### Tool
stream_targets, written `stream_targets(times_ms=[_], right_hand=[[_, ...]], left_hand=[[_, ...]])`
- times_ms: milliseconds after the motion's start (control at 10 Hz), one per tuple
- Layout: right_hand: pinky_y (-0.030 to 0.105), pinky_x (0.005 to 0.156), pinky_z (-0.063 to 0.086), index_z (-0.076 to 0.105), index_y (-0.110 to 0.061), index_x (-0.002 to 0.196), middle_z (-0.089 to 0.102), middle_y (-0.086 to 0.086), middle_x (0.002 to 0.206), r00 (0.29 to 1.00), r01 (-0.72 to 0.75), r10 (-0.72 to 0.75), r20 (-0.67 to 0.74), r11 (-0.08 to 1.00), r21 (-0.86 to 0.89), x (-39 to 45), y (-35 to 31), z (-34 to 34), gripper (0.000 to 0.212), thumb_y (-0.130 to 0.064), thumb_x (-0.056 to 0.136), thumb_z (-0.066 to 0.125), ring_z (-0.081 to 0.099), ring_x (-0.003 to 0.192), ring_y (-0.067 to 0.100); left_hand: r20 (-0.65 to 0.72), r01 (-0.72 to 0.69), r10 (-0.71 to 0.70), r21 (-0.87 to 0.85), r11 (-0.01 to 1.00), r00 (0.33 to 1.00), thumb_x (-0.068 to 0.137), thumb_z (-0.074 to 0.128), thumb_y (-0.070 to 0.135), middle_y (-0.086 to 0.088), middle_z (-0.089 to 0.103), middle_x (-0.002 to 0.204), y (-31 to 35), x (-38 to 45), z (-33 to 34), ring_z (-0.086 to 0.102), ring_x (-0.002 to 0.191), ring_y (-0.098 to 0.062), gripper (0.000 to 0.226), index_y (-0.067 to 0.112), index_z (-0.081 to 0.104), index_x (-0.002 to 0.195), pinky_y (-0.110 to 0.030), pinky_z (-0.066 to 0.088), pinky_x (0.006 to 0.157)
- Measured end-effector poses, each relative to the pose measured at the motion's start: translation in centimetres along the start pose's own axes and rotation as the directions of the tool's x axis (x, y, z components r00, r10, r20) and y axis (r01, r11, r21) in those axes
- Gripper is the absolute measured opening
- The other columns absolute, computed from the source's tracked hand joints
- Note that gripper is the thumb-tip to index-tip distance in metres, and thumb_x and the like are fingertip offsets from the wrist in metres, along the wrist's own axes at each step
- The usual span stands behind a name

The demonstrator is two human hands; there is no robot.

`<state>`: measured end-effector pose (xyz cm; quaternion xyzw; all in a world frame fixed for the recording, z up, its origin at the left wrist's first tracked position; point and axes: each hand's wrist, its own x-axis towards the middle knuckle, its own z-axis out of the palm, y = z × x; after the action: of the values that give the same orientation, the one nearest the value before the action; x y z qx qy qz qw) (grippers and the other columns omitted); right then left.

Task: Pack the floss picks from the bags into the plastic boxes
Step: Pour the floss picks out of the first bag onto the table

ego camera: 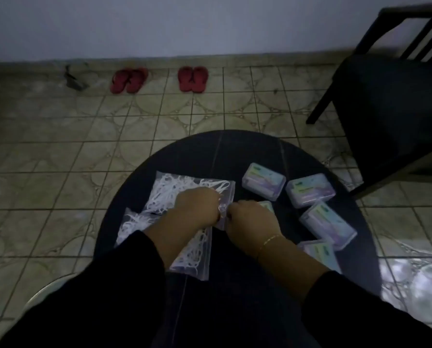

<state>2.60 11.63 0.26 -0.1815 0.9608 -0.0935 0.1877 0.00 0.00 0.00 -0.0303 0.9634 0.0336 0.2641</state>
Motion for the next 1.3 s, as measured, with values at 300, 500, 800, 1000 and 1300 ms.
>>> stream_targets(times_ms=[300, 500, 800, 1000, 1300], right_hand=[[0.028, 0.079, 0.042, 0.062, -0.009, 0.110, 0.062, 0.011, 0.116, 0.992, 0.060, -0.087, 0.095, 0.965, 0.256, 3.1, -1.5, 7.4, 0.028, -0.027, 0.095, 0.045, 0.059, 0.104, 0.028], [0.023, 0.053, 0.048, 0.053, -0.015, 0.072, 0.057, 0.007, 0.069, 0.997, -0.081, 0.065, 0.050, 0.761, 0.643, -0.2, -2.2, 9.4, 0.020, -0.019, 0.092, 0.050, 0.056, 0.059, 0.019], [0.034, 0.069, 0.052, 0.057, -0.011, 0.075, 0.056, 0.007, 0.068, 0.981, -0.105, 0.182, 0.073, 0.173, 0.979, -7.0, -3.0, 12.3, 0.018, -0.010, 0.093, 0.054, 0.055, 0.061, 0.019], [0.028, 0.071, 0.052, 0.058, 0.005, 0.117, 0.061, 0.004, 0.074, 0.988, -0.101, 0.125, 0.088, 0.102, 0.990, -9.1, -2.9, 13.2, 0.029, 0.007, 0.090, 0.049, 0.058, 0.069, 0.015], [0.018, 0.046, 0.042, 0.049, -0.006, 0.073, 0.051, 0.005, 0.070, 0.967, -0.239, 0.136, 0.213, 0.214, 0.947, -9.7, -4.2, 12.1, 0.029, -0.017, 0.100, 0.046, 0.050, 0.059, 0.013]], left_hand=[[0.107, 0.031, -0.023, -0.075, 0.997, 0.994, 0.093, 0.051, 0.017, -0.009, 0.056, 0.088, -2.6, 0.9, 3.2, 0.062, 0.081, -0.026, 0.021, 0.001, 0.062, 0.102, -0.034, 0.055, 0.078], [-0.201, -0.032, 0.010, -0.104, 0.994, 0.980, 0.086, 0.055, 0.027, -0.006, 0.063, 0.087, -3.4, -5.4, 5.9, 0.060, 0.084, -0.023, 0.020, 0.012, 0.062, 0.075, -0.033, 0.051, 0.076], [-0.311, -0.184, 0.096, -0.268, 0.946, 0.946, 0.061, 0.076, 0.029, 0.003, 0.060, 0.068, -3.2, -12.2, 11.6, 0.060, 0.067, -0.016, 0.025, 0.023, 0.056, 0.047, -0.029, 0.045, 0.057], [-0.424, -0.172, 0.010, -0.347, 0.922, 0.906, 0.077, 0.070, 0.030, 0.000, 0.068, 0.071, -3.1, -13.3, 13.8, 0.063, 0.072, -0.015, 0.021, 0.022, 0.066, 0.058, -0.026, 0.050, 0.065], [-0.343, -0.187, -0.025, -0.571, 0.799, 0.939, 0.084, 0.069, 0.026, -0.005, 0.071, 0.085, -4.7, -12.5, 13.7, 0.057, 0.070, -0.008, 0.015, 0.012, 0.074, 0.084, -0.019, 0.044, 0.063]])
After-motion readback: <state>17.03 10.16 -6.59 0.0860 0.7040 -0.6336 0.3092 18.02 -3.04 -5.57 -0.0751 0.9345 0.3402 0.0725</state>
